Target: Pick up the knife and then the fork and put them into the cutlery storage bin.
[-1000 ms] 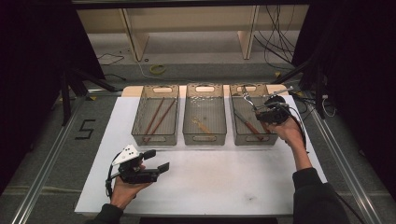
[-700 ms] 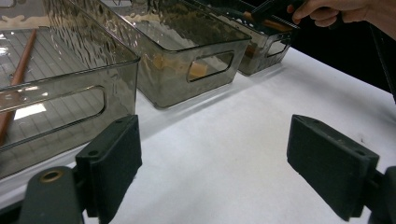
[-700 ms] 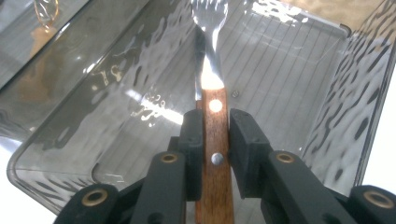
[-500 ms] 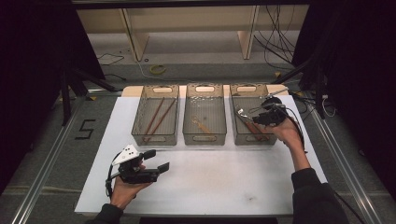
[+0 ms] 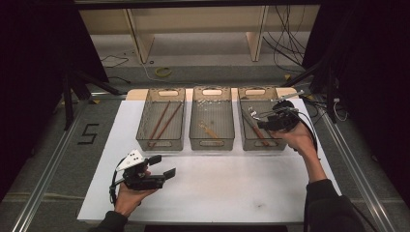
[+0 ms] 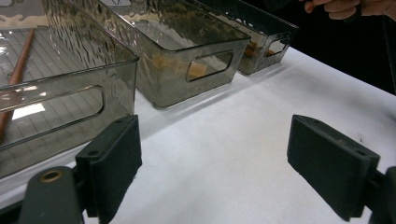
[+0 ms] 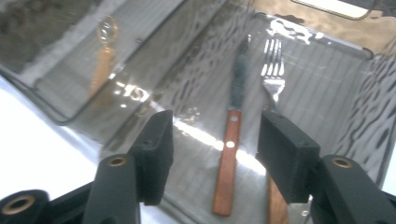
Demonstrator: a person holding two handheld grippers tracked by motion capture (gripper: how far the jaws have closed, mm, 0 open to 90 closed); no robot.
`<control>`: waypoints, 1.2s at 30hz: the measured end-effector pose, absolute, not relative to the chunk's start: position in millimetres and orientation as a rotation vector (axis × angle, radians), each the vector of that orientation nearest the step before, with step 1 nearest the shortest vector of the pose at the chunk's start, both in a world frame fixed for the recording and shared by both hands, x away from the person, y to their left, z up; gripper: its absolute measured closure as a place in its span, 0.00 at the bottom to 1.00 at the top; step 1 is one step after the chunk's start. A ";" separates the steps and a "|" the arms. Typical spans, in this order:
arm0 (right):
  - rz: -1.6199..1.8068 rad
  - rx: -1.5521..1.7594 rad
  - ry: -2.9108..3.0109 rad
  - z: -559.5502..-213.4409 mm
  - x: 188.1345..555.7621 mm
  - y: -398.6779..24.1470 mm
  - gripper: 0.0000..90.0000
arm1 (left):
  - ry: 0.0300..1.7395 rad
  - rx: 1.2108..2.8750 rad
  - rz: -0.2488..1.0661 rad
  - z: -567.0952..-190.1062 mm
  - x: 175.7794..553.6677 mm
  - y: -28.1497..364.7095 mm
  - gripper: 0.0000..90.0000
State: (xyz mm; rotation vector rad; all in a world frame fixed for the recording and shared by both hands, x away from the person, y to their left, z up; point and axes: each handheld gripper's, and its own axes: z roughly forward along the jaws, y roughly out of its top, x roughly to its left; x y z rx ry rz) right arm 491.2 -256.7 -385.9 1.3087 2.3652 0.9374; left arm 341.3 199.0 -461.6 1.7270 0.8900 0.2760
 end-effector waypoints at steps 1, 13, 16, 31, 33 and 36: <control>0.950 1.306 2.367 -384.3 488.9 -256.2 0.48 | 0.890 1.727 0.276 -461.7 341.3 198.9 0.19; 1.116 1.255 2.375 -375.4 459.2 -242.9 0.36 | 0.891 1.726 0.273 -461.8 341.5 198.5 0.19; 1.170 1.241 2.366 -374.7 450.7 -239.6 0.36 | 0.888 1.733 0.274 -461.8 341.6 198.6 0.19; 1.268 1.162 2.373 -383.6 419.1 -227.9 0.33 | 0.891 1.734 0.255 -462.1 342.0 198.2 0.19; 1.275 1.157 2.367 -384.5 416.3 -227.3 0.32 | 0.890 1.733 0.253 -462.1 341.9 198.1 0.19; 1.295 1.148 2.359 -387.3 411.5 -226.7 0.32 | 0.890 1.734 0.250 -462.1 341.9 197.9 0.19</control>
